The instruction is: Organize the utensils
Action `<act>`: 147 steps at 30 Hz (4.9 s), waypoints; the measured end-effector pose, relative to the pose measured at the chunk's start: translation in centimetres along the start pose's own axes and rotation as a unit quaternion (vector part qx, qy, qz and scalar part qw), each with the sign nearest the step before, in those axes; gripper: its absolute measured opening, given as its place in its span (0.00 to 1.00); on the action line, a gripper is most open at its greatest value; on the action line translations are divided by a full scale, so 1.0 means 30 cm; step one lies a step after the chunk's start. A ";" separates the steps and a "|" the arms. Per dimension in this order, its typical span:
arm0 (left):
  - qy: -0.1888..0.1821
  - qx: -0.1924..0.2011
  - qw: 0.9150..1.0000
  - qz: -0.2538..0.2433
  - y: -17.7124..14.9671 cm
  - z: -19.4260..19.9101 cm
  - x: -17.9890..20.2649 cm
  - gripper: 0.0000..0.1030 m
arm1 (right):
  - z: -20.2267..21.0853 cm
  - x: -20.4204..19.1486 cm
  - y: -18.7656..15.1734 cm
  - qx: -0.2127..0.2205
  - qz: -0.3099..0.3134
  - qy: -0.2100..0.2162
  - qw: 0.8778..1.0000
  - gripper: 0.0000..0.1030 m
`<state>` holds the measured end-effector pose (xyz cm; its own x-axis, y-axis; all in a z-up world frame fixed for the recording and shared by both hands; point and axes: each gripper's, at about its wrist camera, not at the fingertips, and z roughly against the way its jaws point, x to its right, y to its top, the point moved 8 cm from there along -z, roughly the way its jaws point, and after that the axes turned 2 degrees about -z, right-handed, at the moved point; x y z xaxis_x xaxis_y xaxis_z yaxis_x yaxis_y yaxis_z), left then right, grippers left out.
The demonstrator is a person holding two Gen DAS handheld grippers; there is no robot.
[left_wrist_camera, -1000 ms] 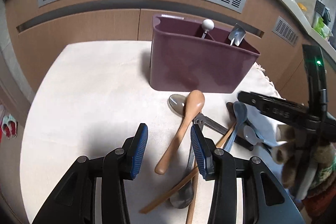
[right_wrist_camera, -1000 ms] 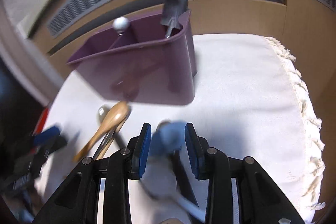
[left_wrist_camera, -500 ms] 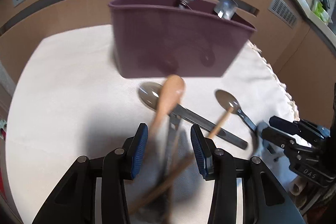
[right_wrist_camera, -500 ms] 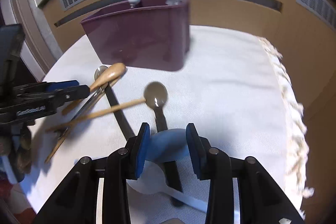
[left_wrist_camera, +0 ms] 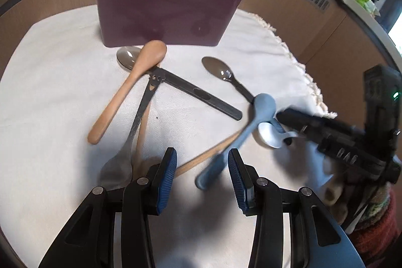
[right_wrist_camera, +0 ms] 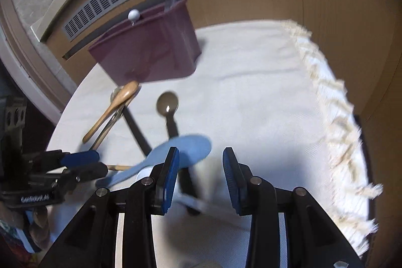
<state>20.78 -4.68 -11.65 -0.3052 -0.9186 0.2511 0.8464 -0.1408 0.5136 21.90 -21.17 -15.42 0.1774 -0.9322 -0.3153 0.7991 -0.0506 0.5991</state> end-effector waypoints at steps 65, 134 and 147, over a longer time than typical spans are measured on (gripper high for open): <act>0.106 0.104 0.988 0.033 0.025 0.196 -0.258 0.42 | -0.114 -0.165 0.087 -0.029 -0.044 -0.019 0.998 0.33; 0.066 0.052 0.996 -0.007 0.045 0.136 -0.160 0.42 | 0.189 -0.145 -0.212 -0.046 0.294 0.033 0.954 0.25; 0.013 0.012 0.984 -0.179 -0.004 0.001 0.029 0.42 | 0.142 -0.008 -0.074 -0.034 0.181 -0.012 0.983 0.25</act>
<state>20.39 -5.45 -11.47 -0.5705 -0.8208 0.0304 0.6759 -0.4481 0.5852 17.63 -22.35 -13.55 0.4450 -0.8926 -0.0724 0.7228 0.3102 0.6175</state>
